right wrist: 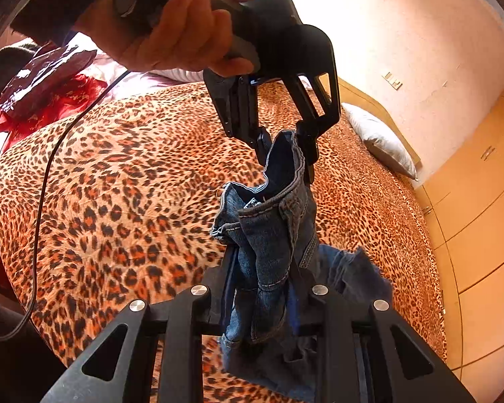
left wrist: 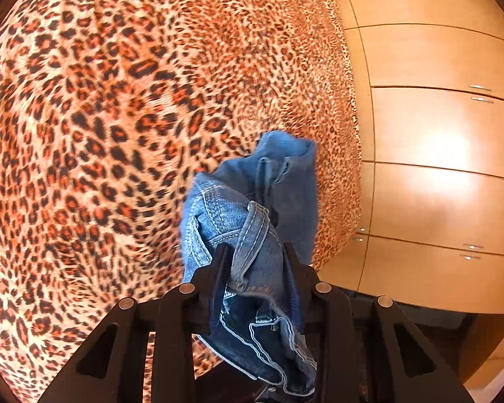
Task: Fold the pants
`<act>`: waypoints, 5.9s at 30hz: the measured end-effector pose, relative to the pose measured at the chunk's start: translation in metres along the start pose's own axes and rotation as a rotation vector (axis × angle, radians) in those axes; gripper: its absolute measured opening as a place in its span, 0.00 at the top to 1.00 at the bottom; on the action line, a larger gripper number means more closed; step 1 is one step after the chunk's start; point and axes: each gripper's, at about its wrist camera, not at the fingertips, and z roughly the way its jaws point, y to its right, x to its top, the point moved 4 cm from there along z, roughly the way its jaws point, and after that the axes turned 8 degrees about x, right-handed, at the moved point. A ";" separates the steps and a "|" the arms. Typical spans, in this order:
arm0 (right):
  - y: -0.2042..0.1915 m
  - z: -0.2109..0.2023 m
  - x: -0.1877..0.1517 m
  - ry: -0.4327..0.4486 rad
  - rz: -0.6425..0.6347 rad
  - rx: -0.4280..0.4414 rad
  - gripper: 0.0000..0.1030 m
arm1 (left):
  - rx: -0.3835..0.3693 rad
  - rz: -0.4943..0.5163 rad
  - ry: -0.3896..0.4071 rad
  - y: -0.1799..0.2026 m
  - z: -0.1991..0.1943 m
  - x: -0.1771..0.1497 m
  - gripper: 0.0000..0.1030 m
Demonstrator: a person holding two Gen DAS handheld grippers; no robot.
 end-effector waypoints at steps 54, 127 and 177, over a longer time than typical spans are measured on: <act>0.344 0.184 -0.134 -0.264 1.069 0.765 0.94 | 0.394 -0.454 0.325 0.025 0.159 -0.002 0.44; 0.263 0.074 -0.202 -0.273 0.892 0.856 0.72 | 0.645 -0.107 0.230 0.093 0.233 -0.094 0.17; 0.337 0.112 -0.243 -0.235 1.287 0.895 0.25 | 0.176 -0.503 0.355 0.062 0.156 -0.099 0.14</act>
